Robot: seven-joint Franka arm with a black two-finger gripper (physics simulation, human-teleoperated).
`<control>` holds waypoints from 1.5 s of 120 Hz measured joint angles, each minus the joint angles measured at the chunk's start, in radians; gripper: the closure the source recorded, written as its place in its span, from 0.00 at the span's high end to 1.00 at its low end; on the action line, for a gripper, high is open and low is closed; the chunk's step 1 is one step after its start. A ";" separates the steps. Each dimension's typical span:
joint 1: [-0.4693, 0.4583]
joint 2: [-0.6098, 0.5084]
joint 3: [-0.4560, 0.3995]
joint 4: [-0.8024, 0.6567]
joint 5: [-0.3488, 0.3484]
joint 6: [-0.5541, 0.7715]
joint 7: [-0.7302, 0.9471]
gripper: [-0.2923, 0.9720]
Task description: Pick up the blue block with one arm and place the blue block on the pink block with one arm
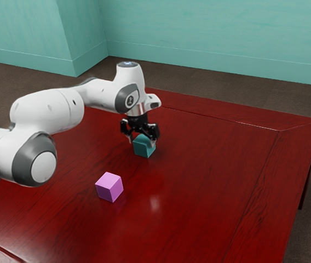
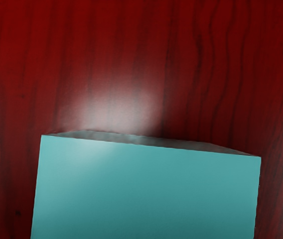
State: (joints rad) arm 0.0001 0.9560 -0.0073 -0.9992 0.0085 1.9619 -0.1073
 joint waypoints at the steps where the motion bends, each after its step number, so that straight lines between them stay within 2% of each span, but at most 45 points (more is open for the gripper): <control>1: 0.001 0.002 -0.002 0.003 0.000 0.001 -0.001 0.77; 40: 0.019 0.053 -0.021 0.033 -0.001 0.030 -0.016 0.77; 64: 0.024 0.058 -0.032 0.044 -0.001 0.036 -0.022 0.58; 100: 0.013 0.013 -0.032 0.032 0.010 0.002 -0.025 0.52; 112: 0.009 -0.067 -0.035 -0.039 0.013 -0.012 -0.023 0.51; 157: 0.007 -0.441 -0.004 -0.521 0.017 -0.030 0.026 0.52; 180: -0.002 -0.554 0.009 -0.673 0.015 -0.029 0.060 0.51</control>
State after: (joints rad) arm -0.0023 0.4022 0.0013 -1.6726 0.0239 1.9326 -0.0471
